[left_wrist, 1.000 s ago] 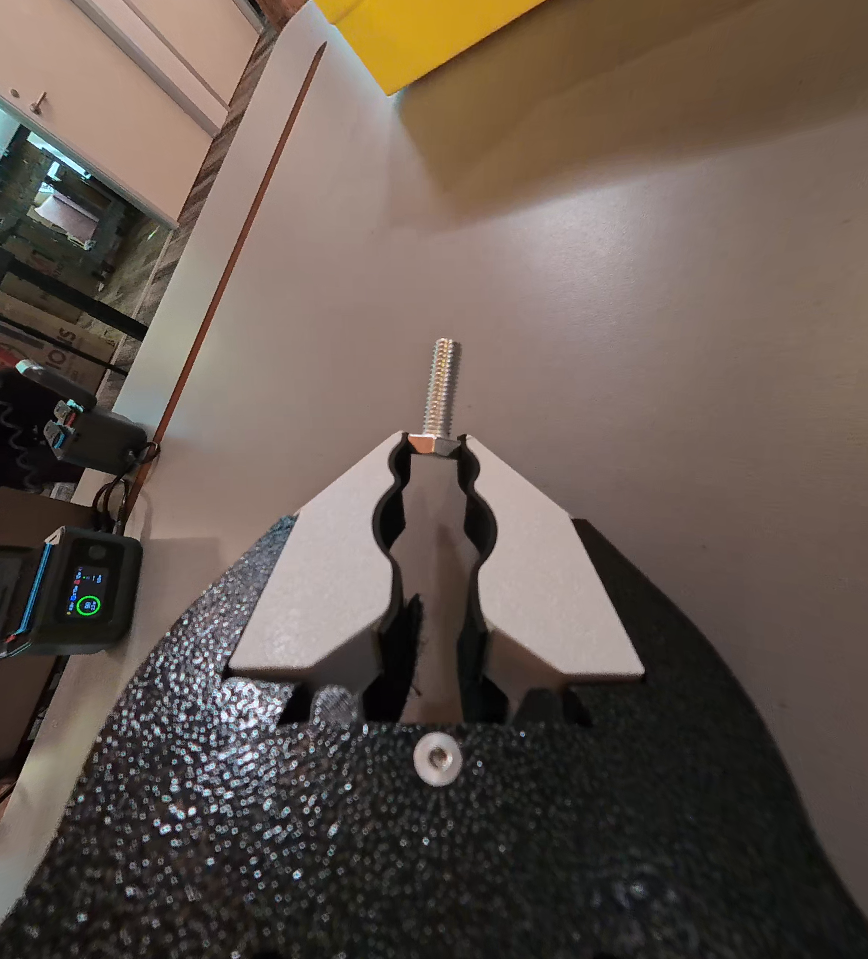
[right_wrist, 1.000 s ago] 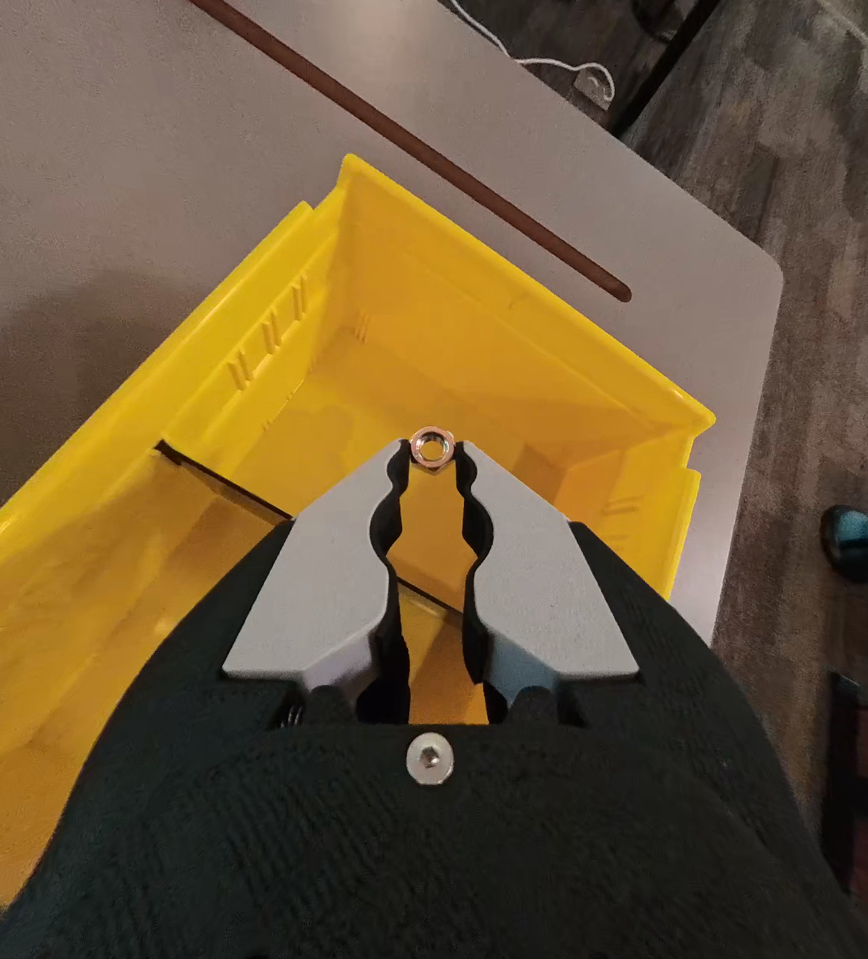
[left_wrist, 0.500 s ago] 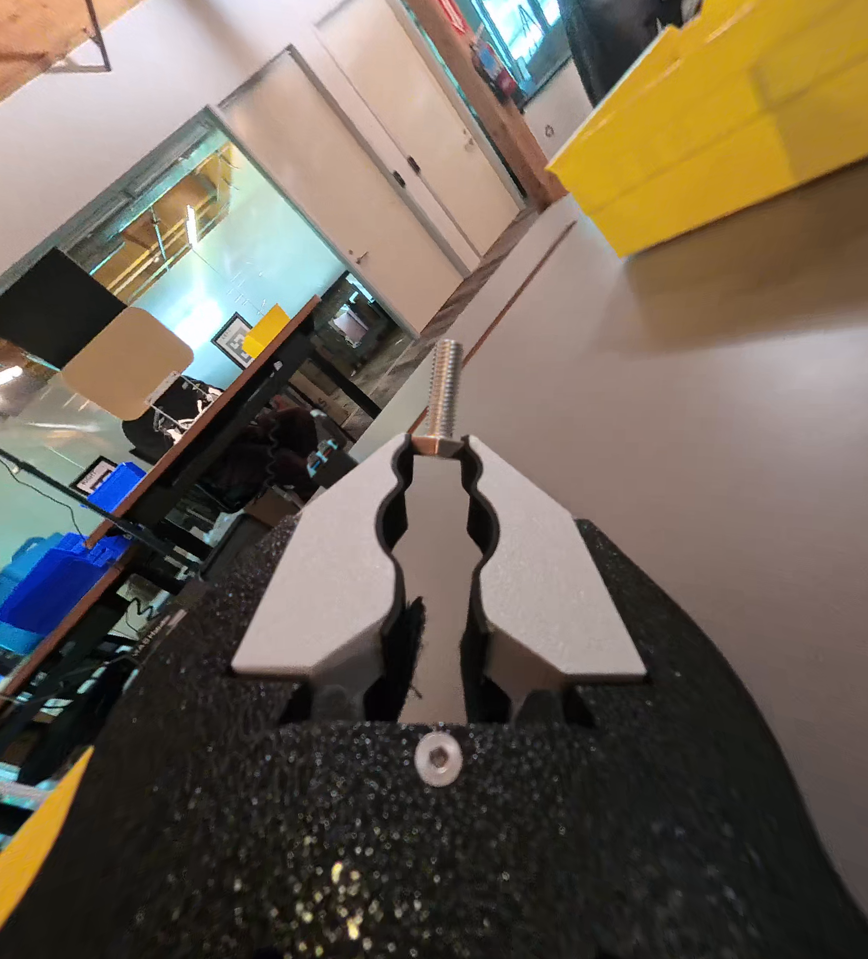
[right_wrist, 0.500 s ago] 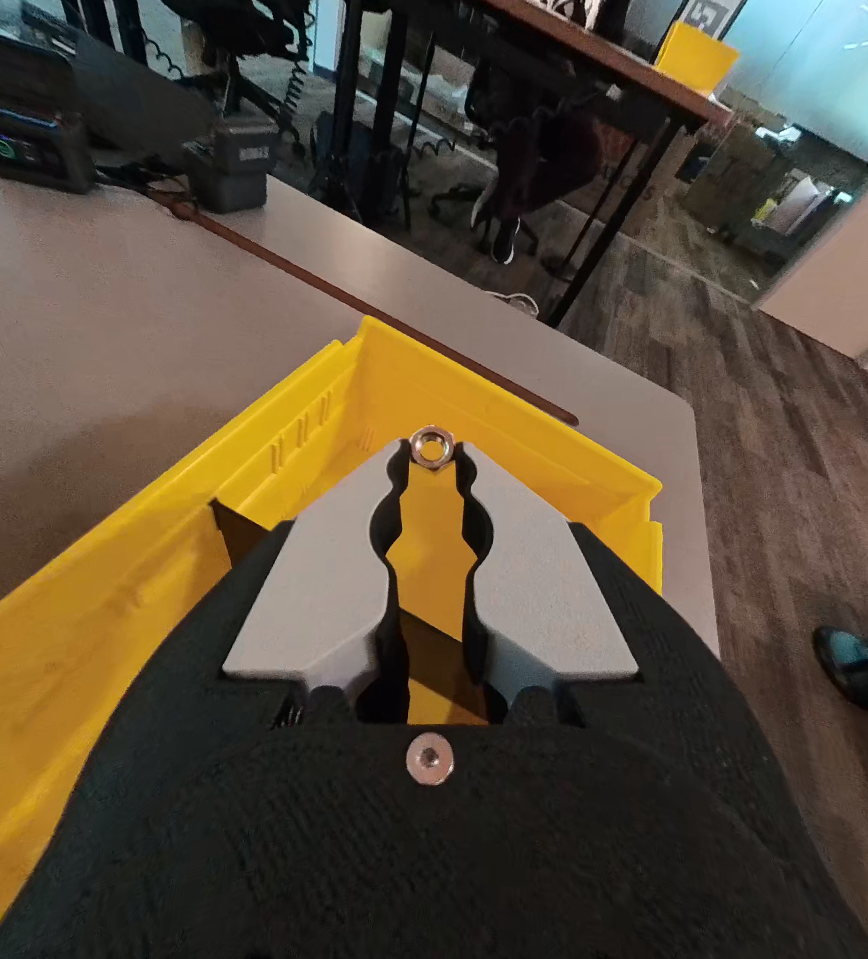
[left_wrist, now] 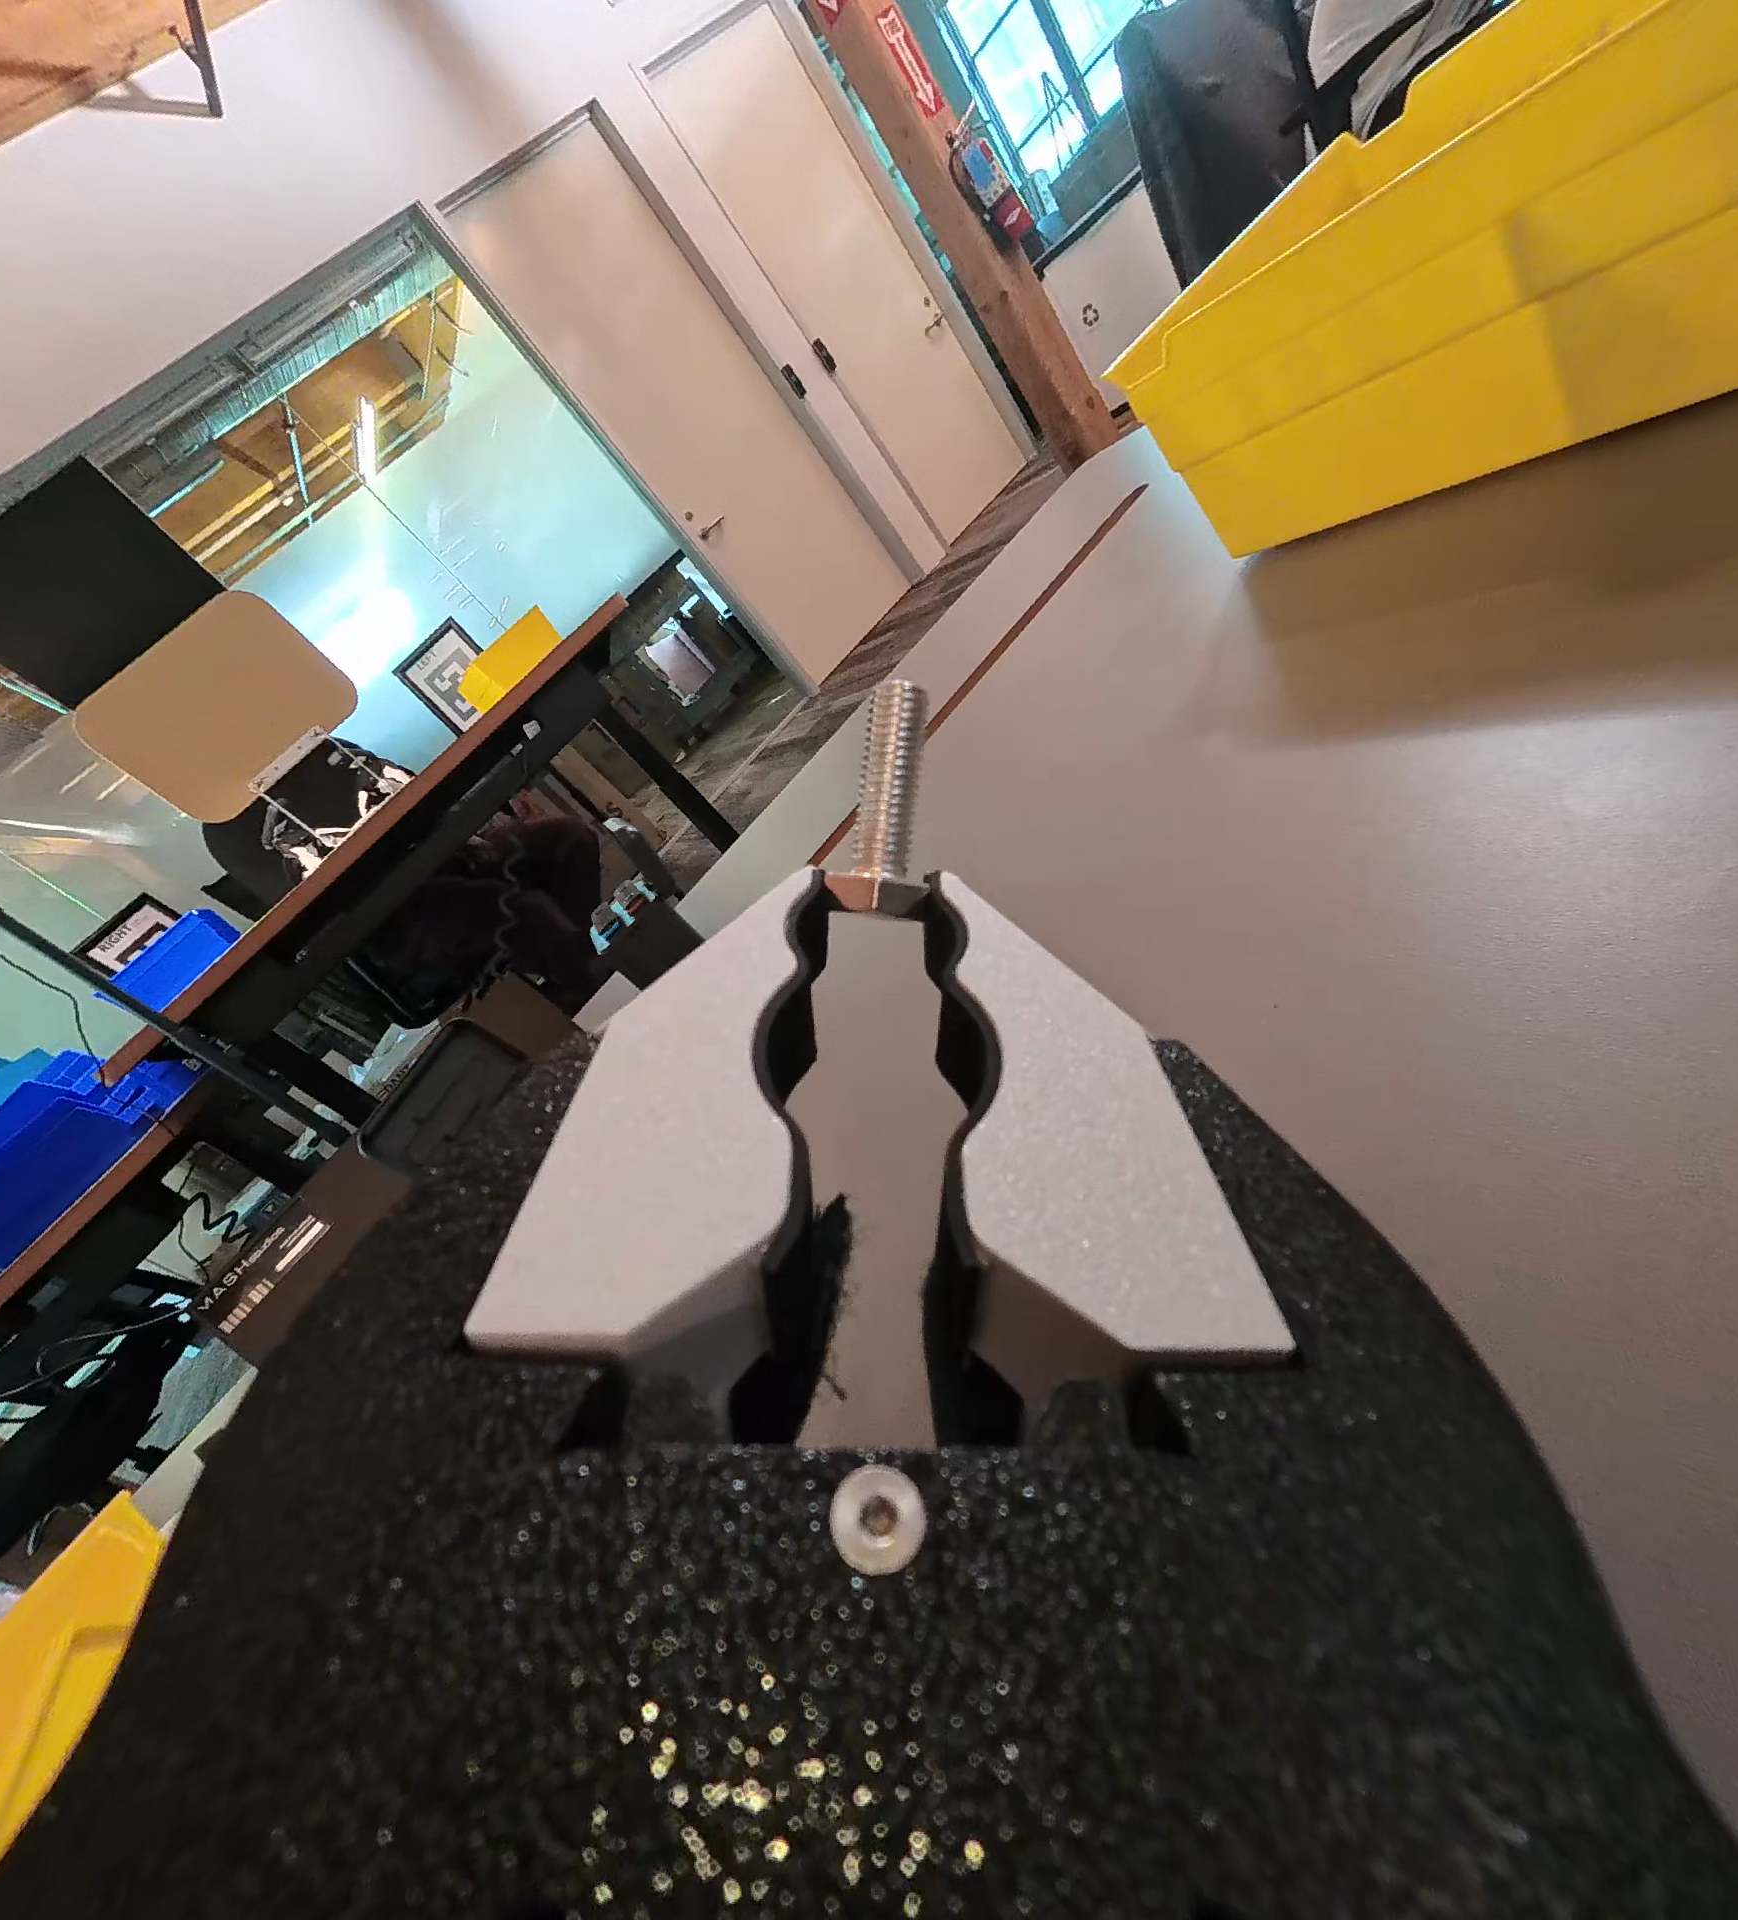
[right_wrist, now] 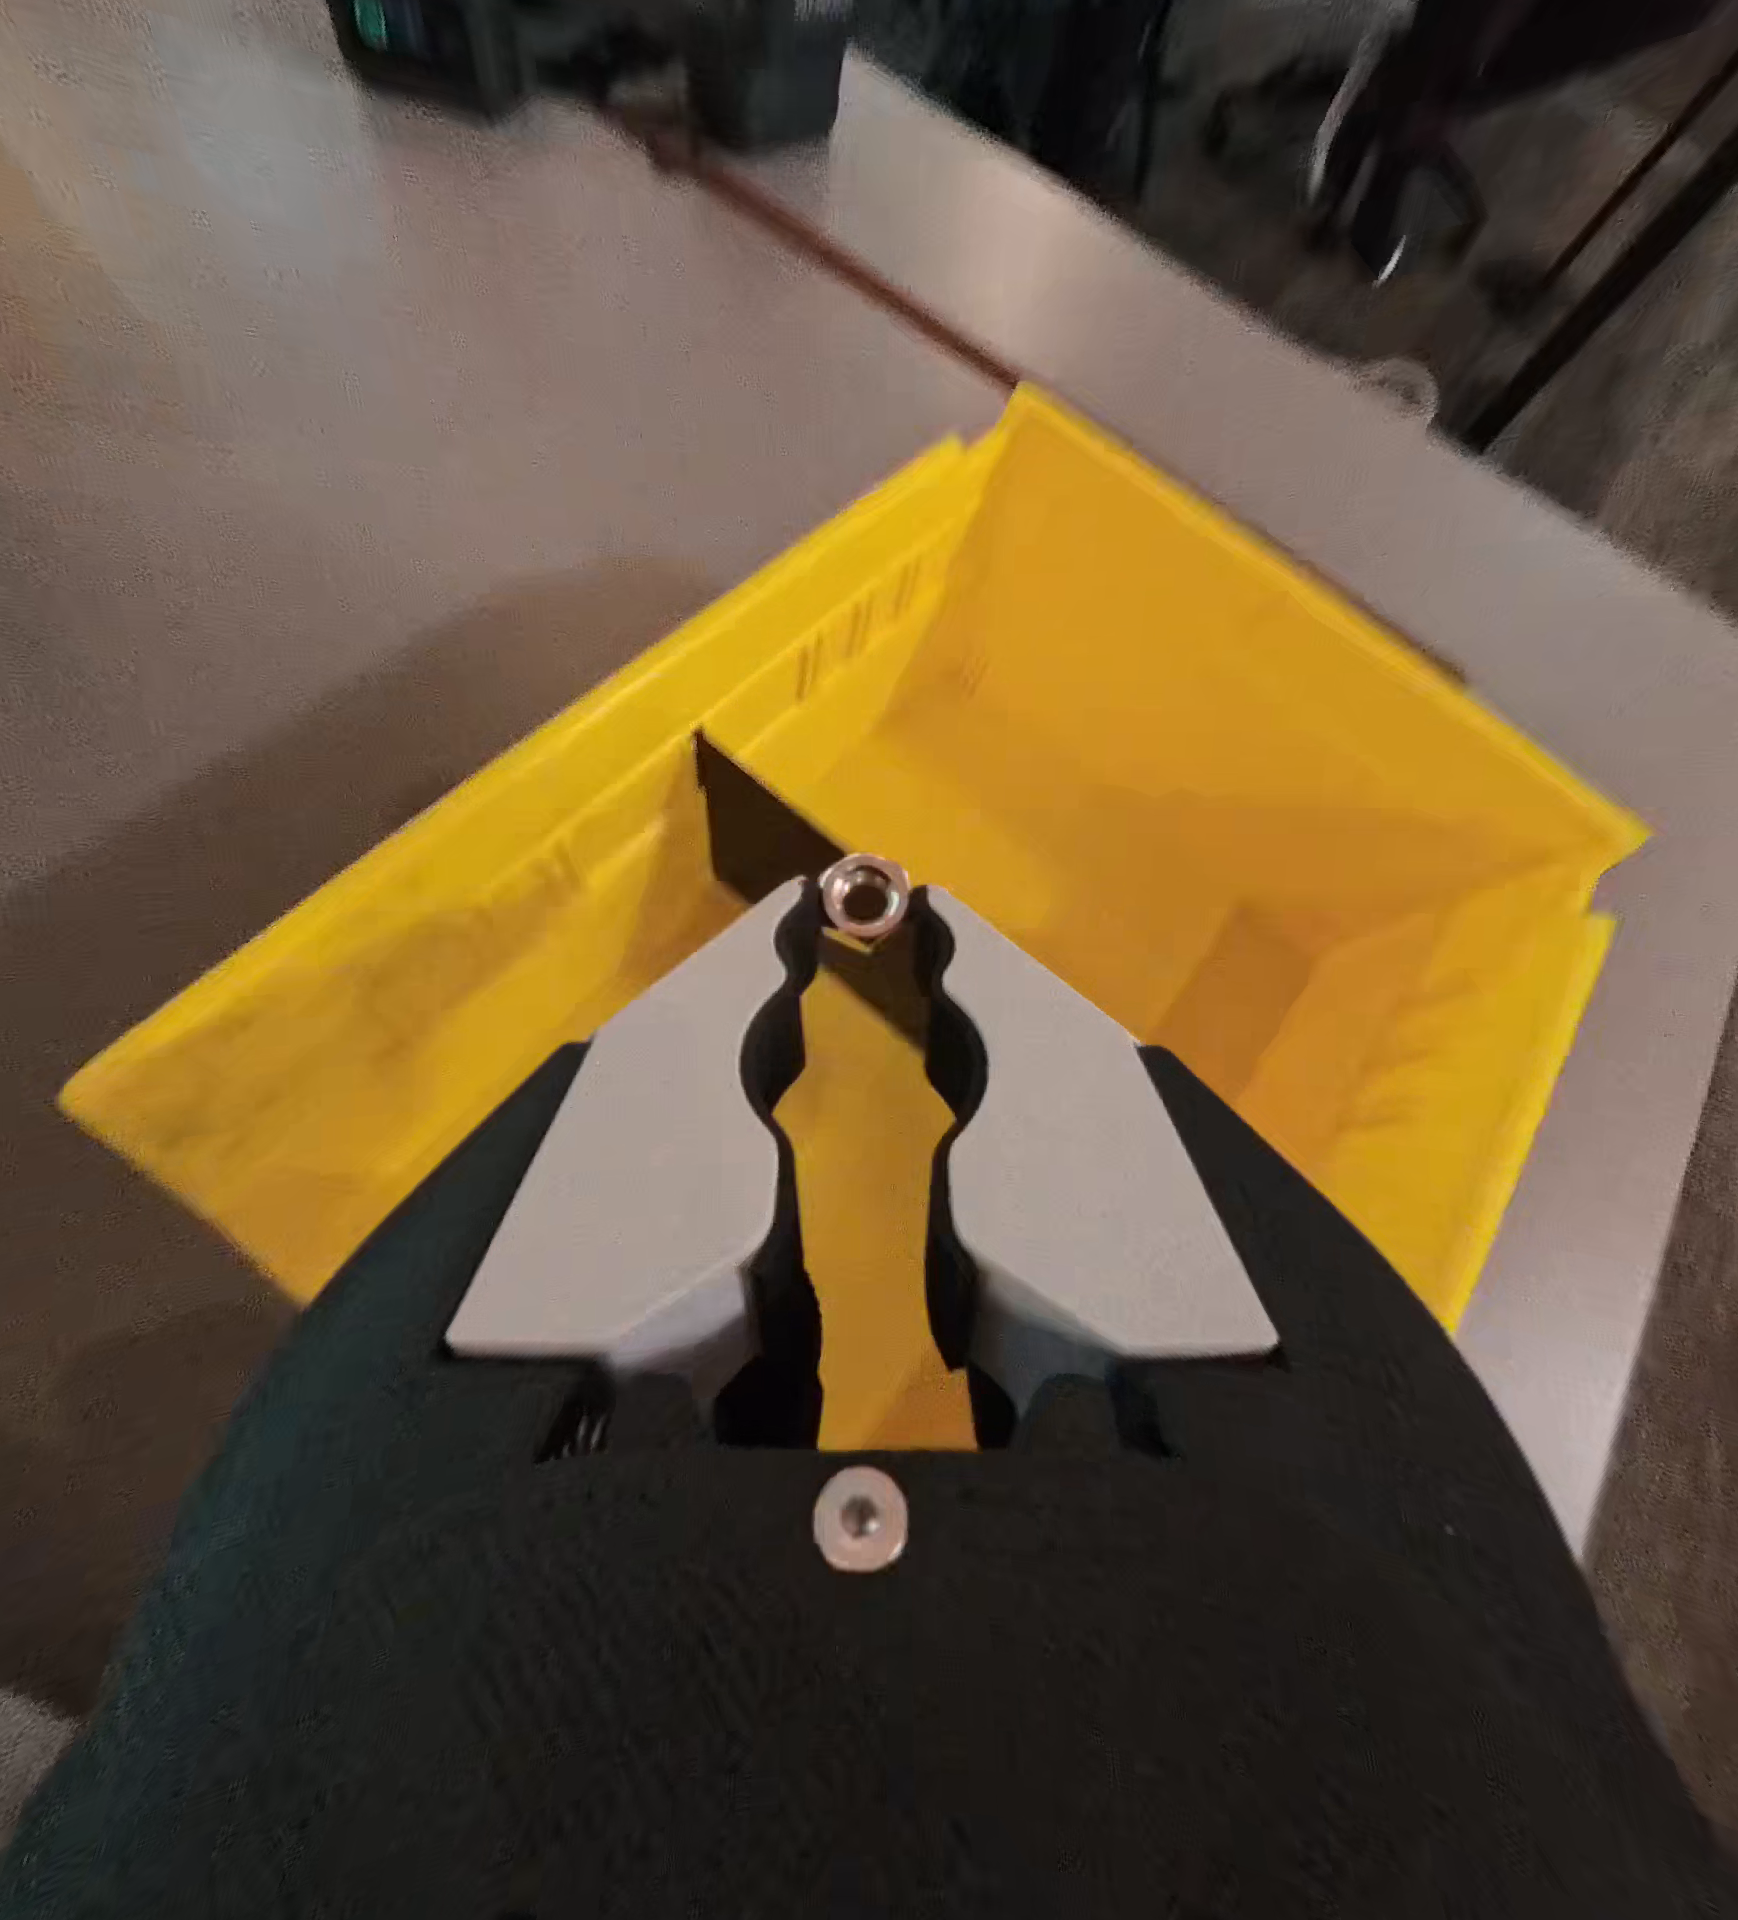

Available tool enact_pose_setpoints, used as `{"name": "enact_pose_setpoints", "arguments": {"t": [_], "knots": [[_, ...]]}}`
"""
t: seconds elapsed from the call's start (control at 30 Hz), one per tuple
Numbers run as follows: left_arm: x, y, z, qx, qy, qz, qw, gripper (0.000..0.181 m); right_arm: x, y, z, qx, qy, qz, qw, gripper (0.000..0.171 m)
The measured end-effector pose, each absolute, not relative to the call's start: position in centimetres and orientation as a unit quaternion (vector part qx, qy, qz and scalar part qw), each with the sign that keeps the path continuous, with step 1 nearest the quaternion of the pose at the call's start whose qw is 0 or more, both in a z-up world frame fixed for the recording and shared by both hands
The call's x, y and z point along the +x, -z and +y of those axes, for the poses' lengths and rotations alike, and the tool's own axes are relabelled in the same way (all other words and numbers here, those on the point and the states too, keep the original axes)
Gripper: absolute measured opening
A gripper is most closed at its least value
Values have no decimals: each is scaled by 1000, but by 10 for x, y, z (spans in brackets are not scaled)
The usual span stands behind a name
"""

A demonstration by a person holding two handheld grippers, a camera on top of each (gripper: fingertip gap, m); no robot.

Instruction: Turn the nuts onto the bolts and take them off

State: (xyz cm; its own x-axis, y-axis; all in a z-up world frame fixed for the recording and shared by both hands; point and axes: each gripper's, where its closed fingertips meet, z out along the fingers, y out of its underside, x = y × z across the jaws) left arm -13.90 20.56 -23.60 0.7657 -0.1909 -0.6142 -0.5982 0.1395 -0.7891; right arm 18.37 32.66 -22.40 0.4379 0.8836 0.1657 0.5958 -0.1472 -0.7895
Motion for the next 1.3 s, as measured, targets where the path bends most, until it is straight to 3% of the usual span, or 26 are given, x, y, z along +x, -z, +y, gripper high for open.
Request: {"name": "enact_pose_setpoints", "arguments": {"t": [0.1, 0.2, 0.23, 0.3, 0.4, 0.5, 0.73, 0.83, 0.9, 0.93, 1.1, 1.2, 1.3], "knots": [[-139, 236, 205, -639, -145, 302, 693, 16, 210, 272, 305, -807, -130, -512, 265, 16], [-139, 235, 204, -638, -139, 296, 698, 16, 212, 302, 300, -826, -114, -514, 201, 19], [-139, 234, 203, -637, -136, 293, 700, 16, 211, 304, 299, -831, -109, -508, 198, 40], [-140, 231, 202, -635, -133, 287, 705, 16, 205, 288, 302, -835, -99, -487, 237, 54], [-138, 220, 200, -625, -119, 273, 722, 16, 149, 218, 293, -769, -146, -484, 391, 49], [-122, 207, 192, -605, -91, 269, 744, 16, 40, 144, 232, -598, -313, -517, 527, 41], [-85, 200, 173, -563, -4, 307, 767, 16, -81, 173, 153, -530, -499, -518, 449, 33], [-83, 197, 169, -556, 9, 307, 772, 16, -90, 188, 150, -540, -498, -526, 430, 33], [-79, 198, 169, -555, 7, 318, 769, 16, -91, 182, 145, -521, -519, -520, 435, 10], [-78, 199, 169, -555, 2, 319, 768, 16, -90, 181, 144, -518, -520, -520, 437, 8], [-71, 199, 170, -549, -17, 321, 772, 17, -80, 180, 153, -516, -502, -542, 433, 8], [-84, 190, 174, -544, -35, 277, 791, 63, -48, 168, 206, -552, -407, -538, 490, 8], [-95, 191, 179, -560, -18, 248, 790, 73, 31, 180, 306, -689, -193, -502, 485, 8]]}}
